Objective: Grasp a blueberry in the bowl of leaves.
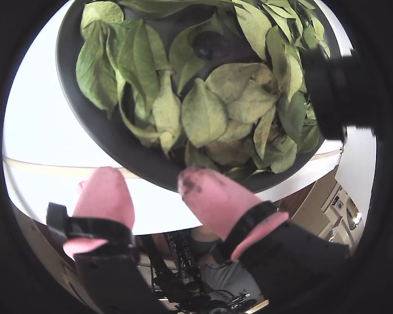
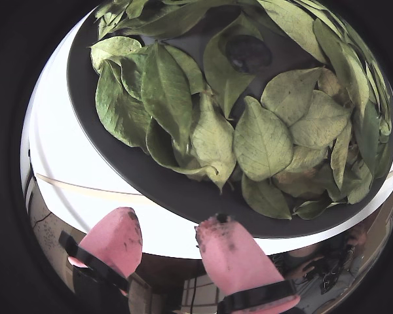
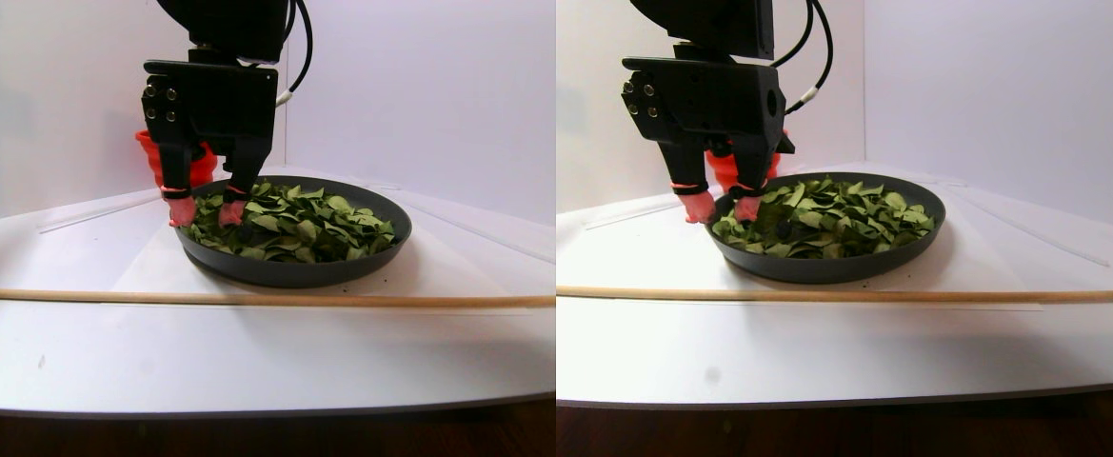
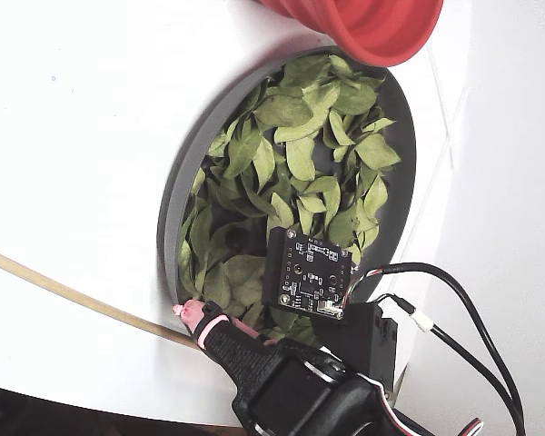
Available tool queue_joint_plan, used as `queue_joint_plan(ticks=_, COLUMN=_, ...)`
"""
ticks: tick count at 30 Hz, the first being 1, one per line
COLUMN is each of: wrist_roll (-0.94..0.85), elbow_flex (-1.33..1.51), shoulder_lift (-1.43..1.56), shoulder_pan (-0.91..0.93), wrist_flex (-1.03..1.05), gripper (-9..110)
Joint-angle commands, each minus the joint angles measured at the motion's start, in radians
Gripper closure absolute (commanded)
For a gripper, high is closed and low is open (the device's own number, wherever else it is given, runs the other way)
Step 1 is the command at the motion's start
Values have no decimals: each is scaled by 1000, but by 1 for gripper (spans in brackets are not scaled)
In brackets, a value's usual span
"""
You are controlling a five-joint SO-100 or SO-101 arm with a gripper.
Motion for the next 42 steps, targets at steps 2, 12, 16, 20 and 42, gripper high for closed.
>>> queue_joint_plan(ticks=2, wrist_roll=-97, elbow_flex=32, shoulder_lift=101, shoulder_pan=29, wrist_flex=-9, gripper=85)
queue_joint_plan(ticks=12, wrist_roll=-97, elbow_flex=29, shoulder_lift=103, shoulder_pan=29, wrist_flex=-9, gripper=85)
queue_joint_plan(ticks=16, wrist_roll=-98, elbow_flex=9, shoulder_lift=78, shoulder_pan=34, wrist_flex=-11, gripper=85)
queue_joint_plan(ticks=20, wrist_roll=-100, elbow_flex=-25, shoulder_lift=38, shoulder_pan=41, wrist_flex=-17, gripper=85)
queue_joint_plan(ticks=42, wrist_roll=-146, elbow_flex=-135, shoulder_lift=-143, shoulder_pan=75, wrist_flex=-126, gripper=85)
